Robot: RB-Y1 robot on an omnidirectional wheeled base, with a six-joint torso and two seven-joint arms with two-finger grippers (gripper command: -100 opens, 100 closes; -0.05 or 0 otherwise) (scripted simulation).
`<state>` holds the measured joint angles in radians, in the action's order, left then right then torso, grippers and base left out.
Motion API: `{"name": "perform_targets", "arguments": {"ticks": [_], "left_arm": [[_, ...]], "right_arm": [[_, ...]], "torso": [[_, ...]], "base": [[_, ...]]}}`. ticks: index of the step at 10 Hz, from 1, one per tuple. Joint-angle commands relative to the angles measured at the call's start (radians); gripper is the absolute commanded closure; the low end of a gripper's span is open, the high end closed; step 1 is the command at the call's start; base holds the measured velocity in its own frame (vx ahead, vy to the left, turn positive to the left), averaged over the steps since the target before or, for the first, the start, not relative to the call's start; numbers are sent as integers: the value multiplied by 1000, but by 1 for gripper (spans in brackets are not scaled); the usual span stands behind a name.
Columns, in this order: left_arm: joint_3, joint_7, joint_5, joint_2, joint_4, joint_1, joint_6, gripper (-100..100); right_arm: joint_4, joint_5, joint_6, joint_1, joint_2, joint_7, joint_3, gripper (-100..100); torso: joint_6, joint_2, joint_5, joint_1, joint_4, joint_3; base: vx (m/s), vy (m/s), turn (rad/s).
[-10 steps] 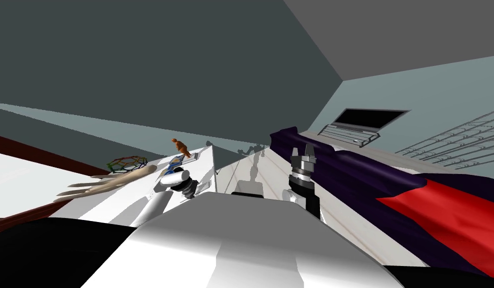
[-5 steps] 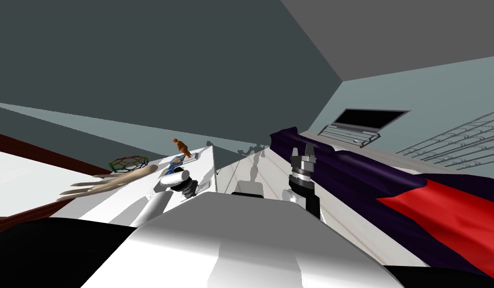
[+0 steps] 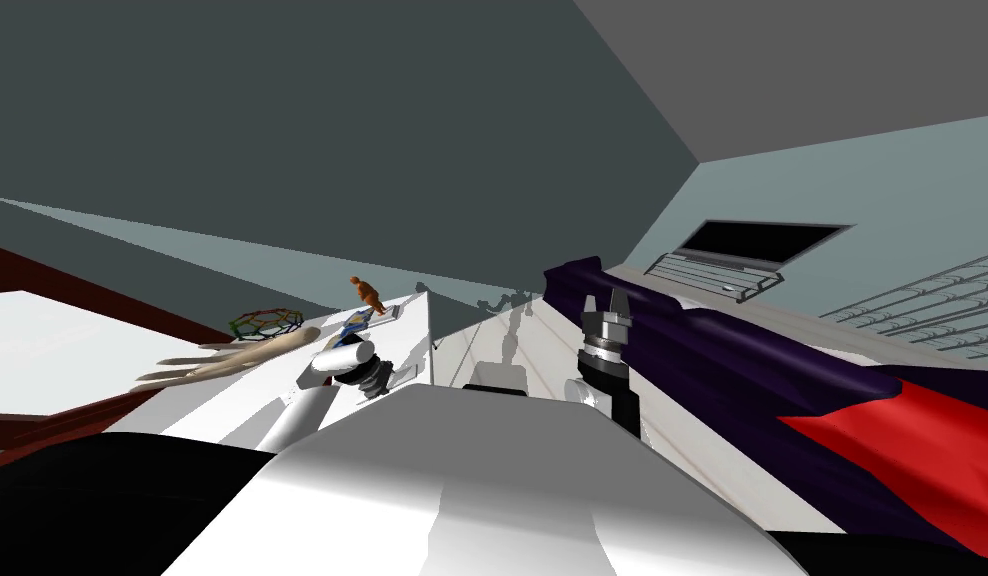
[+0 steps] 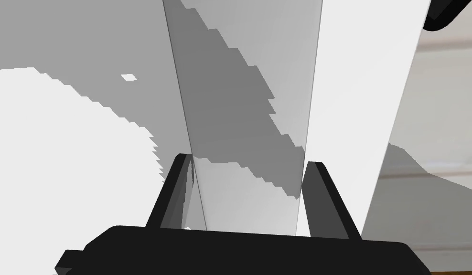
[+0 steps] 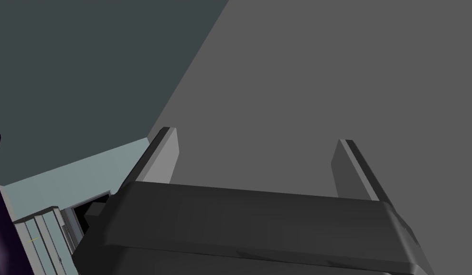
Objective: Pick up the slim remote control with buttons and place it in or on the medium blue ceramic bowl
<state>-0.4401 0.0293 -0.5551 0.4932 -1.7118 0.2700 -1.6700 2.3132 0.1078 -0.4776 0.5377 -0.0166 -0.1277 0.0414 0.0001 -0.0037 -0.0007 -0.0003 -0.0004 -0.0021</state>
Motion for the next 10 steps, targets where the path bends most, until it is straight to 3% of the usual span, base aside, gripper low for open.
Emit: {"name": "perform_targets", "arguments": {"ticks": [1,2,3,4,10], "left_arm": [[-8,-4,-10,5,-29,12,-21,100],[-5,-3,-6,3,-18,8,-12,100],[-6,-3,-7,3,-20,8,-14,0],[-35,10,-5,45,-49,4,-16,100],[-137,87,-12,222,-132,65,-20,100]], "right_arm": [[0,0,0,0,0,0,0,0],[0,0,0,0,0,0,0,0],[0,0,0,0,0,0,0,0],[0,0,0,0,0,0,0,0],[0,0,0,0,0,0,0,0]], "torso": [[0,0,0,0,0,0],[0,0,0,0,0,0],[0,2,0,1,0,1],[0,3,0,1,0,1],[0,14,-3,-9,4,9]], "base": [[61,-12,58],[24,-6,10],[0,0,0],[-47,-64,52],[-114,-120,15]]}}
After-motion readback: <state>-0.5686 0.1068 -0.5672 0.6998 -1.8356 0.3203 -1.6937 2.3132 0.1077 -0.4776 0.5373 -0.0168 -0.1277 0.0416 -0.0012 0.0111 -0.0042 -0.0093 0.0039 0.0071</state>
